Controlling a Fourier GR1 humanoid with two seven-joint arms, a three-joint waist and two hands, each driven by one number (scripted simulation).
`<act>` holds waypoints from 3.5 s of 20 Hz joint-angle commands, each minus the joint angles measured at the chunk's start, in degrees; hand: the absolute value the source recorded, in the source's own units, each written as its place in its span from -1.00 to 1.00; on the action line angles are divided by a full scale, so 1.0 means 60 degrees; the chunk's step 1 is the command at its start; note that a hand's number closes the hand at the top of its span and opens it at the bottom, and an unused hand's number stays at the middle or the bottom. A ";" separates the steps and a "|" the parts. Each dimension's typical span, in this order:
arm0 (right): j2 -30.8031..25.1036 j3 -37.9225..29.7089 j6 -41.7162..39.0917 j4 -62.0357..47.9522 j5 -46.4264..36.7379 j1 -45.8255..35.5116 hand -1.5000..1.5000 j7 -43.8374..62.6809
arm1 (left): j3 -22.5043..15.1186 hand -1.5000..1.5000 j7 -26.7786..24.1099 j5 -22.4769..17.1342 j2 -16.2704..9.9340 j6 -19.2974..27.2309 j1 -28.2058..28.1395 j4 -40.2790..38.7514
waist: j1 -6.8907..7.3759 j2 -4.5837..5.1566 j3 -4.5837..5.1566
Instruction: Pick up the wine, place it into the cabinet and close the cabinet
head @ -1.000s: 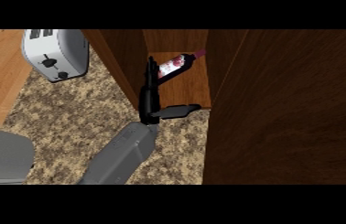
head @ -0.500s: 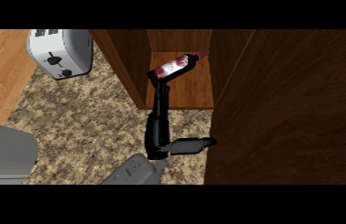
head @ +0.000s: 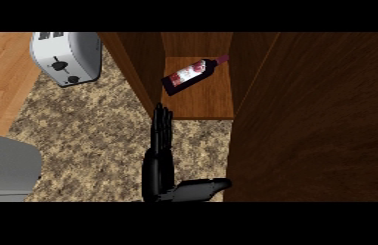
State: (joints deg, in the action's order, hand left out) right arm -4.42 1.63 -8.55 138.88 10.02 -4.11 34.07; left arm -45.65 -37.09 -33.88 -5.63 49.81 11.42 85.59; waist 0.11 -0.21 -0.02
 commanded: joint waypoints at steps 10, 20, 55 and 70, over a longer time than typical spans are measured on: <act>-0.0314 0.0083 -0.0677 0.1292 0.2002 0.0554 1.00 0.1288 | -0.0870 -1.00 0.0475 0.0687 -0.2225 -0.0471 -0.2353 0.3669 | -0.0060 -0.0010 0.0007; -0.0351 0.0620 -0.1802 0.0577 0.1827 0.1241 1.00 0.0234 | -0.0171 -1.00 0.0093 0.0503 -0.3805 -0.1703 -0.3763 0.4989 | -0.0012 0.0016 0.0003; 0.0719 0.9369 0.3163 -0.0258 -0.2735 -0.0796 1.00 0.1074 | 0.5761 -1.00 0.0334 -0.2824 -0.6725 -0.5756 -0.6496 0.6058 | 0.0072 -0.0040 0.0025; 0.0654 0.7988 0.5586 -0.2085 -0.1835 -0.4883 1.00 0.1838 | 0.5924 -1.00 0.1109 -0.3309 -0.6408 -0.6486 -0.5690 0.5559 | 0.0273 0.0057 0.0042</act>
State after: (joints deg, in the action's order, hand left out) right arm -9.72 50.35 21.22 134.42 -3.03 -22.88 43.83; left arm -8.66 -31.33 -54.56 -45.17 10.39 -24.21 119.27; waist 1.53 -0.07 0.21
